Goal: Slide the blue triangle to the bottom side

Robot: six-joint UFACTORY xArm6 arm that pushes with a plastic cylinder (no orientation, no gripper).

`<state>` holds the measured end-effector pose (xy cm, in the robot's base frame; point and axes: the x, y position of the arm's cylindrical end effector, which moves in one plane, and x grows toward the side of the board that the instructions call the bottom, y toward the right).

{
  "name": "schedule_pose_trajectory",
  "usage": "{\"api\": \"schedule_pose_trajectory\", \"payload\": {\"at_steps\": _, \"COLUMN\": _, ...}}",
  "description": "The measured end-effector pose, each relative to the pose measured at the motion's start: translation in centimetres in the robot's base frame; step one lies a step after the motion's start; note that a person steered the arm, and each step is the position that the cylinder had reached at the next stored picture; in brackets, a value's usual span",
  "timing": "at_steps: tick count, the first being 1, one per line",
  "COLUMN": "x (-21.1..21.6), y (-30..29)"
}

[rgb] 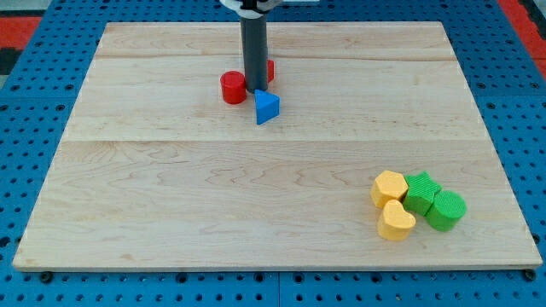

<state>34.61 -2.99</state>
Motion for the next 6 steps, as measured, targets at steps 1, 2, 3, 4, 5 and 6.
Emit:
{"api": "schedule_pose_trajectory", "payload": {"at_steps": 1, "x": 2.0, "y": 0.5}}
{"api": "schedule_pose_trajectory", "payload": {"at_steps": 2, "x": 3.8, "y": 2.0}}
{"api": "schedule_pose_trajectory", "payload": {"at_steps": 3, "x": 4.0, "y": 2.3}}
{"api": "schedule_pose_trajectory", "payload": {"at_steps": 4, "x": 4.1, "y": -1.9}}
{"api": "schedule_pose_trajectory", "payload": {"at_steps": 5, "x": 4.1, "y": -8.8}}
{"api": "schedule_pose_trajectory", "payload": {"at_steps": 6, "x": 2.1, "y": -12.2}}
